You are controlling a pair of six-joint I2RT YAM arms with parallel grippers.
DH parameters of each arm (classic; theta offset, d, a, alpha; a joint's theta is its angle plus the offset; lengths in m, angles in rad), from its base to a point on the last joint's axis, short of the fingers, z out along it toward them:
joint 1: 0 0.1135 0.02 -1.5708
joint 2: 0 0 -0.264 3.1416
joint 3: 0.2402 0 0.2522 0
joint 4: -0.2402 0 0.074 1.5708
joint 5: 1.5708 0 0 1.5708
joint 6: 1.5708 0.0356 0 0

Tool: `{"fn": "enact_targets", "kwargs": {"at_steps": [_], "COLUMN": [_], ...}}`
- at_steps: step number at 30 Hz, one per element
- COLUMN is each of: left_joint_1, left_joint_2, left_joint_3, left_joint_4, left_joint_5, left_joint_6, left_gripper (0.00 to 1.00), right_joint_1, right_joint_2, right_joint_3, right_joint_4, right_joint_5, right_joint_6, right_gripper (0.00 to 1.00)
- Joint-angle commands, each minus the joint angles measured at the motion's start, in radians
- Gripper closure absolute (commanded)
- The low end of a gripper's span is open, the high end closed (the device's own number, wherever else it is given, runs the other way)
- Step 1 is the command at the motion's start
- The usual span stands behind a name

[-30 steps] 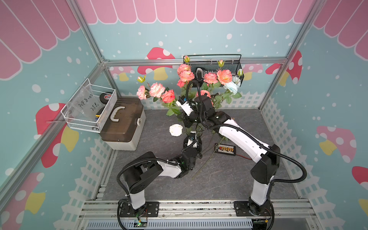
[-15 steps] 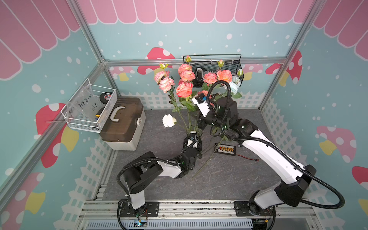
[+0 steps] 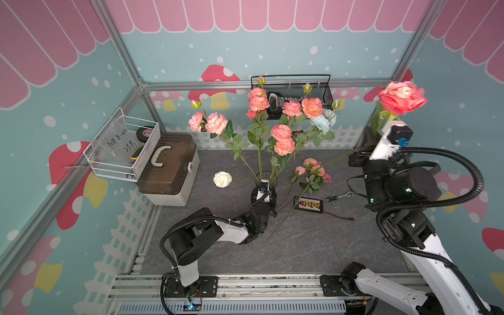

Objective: Pick out pink flowers from the vase
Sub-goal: Pick up the flower from the vase, then place the flower at the center of the board.

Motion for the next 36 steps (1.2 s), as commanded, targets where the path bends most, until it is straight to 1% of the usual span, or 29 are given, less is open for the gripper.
{"fn": "enact_targets", "kwargs": {"at_steps": [1,3,5,8,10,12,15,17,19,21,25,27,28,30,32,34,36], "left_joint_1": [-0.002,-0.002,-0.002,-0.002,-0.002,-0.002,-0.002,-0.002,-0.002,-0.002,-0.002,-0.002,-0.002,-0.002,-0.003,-0.003,-0.003], "left_joint_2": [0.061,0.062,0.062,0.064,0.064,0.065,0.065,0.065,0.062,0.058,0.052,0.05,0.05,0.053,0.056,0.059,0.064], "left_joint_3": [-0.042,-0.038,-0.035,-0.028,-0.025,-0.024,-0.023,-0.023,-0.023,-0.025,-0.026,-0.025,-0.025,-0.023,-0.017,-0.014,-0.011], "left_joint_4": [-0.178,-0.18,-0.182,-0.188,-0.19,-0.191,-0.19,-0.192,-0.195,-0.199,-0.209,-0.21,-0.213,-0.215,-0.218,-0.216,-0.216], "left_joint_5": [0.061,0.065,0.068,0.074,0.077,0.077,0.077,0.079,0.079,0.079,0.077,0.08,0.082,0.083,0.083,0.085,0.085], "left_joint_6": [-0.077,-0.076,-0.075,-0.067,-0.061,-0.058,-0.06,-0.062,-0.062,-0.064,-0.064,-0.064,-0.064,-0.065,-0.067,-0.067,-0.067], "left_gripper": [1.0,1.0,1.0,1.0,1.0,1.0,1.0,1.0,1.0,1.0,1.0,1.0,1.0,1.0,1.0,1.0,1.0], "right_joint_1": [-0.113,-0.191,-0.257,-0.36,-0.418,-0.449,-0.456,-0.454,-0.448,-0.444,-0.44,-0.439,-0.436,-0.433,-0.432,-0.429,-0.424], "right_joint_2": [-0.011,-0.011,-0.003,0.02,0.061,0.113,0.238,0.338,0.411,0.473,0.557,0.578,0.581,0.58,0.557,0.521,0.476], "right_joint_3": [-0.063,-0.091,-0.131,-0.218,-0.272,-0.323,-0.352,-0.367,-0.412,-0.452,-0.475,-0.485,-0.491,-0.503,-0.518,-0.526,-0.526], "right_joint_4": [-0.124,-0.258,-0.327,-0.319,-0.268,-0.191,-0.085,-0.025,0.098,0.203,0.29,0.299,0.305,0.299,0.29,0.254,0.206], "right_joint_5": [0.116,0.01,-0.139,-0.43,-0.62,-0.77,-0.943,-1.036,-1.073,-1.067,-1.068,-1.071,-1.073,-1.069,-1.063,-1.039,-1.013], "right_joint_6": [0.257,0.434,0.585,0.798,0.913,1.007,1.049,1.09,1.13,1.147,1.134,1.13,1.121,1.109,1.093,1.066,1.016], "right_gripper": [1.0,1.0,1.0,1.0,1.0,1.0,1.0,0.99,0.98,0.97,0.96,0.93,0.9,0.76,0.64,0.59,0.58]}}
